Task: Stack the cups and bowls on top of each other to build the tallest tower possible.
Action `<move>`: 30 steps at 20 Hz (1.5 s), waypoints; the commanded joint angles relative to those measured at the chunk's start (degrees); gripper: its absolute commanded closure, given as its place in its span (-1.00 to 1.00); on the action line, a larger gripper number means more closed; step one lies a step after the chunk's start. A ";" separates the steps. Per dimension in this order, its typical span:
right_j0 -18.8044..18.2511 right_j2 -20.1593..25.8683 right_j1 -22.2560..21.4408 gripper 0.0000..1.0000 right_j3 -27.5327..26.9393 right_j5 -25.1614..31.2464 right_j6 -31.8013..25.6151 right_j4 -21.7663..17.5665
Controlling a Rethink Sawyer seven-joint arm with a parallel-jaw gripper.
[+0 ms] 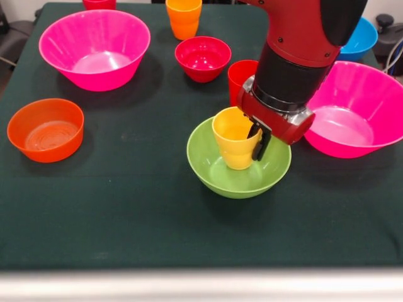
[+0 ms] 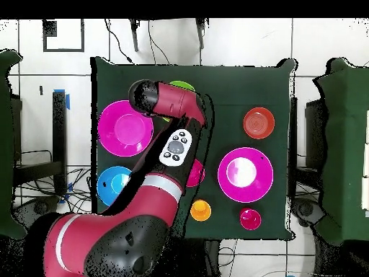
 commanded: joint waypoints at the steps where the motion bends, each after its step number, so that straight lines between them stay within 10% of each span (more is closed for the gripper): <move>1: -1.72 3.54 -0.97 1.00 -2.44 -0.98 7.23 -0.77; 13: -3.13 3.08 -1.87 1.00 -2.72 -0.69 6.03 -1.43; 14: -2.93 2.86 -1.96 -1.00 -2.43 -0.63 6.17 -1.60; 30: -3.19 3.76 -2.62 -1.00 -1.92 1.06 6.28 -1.15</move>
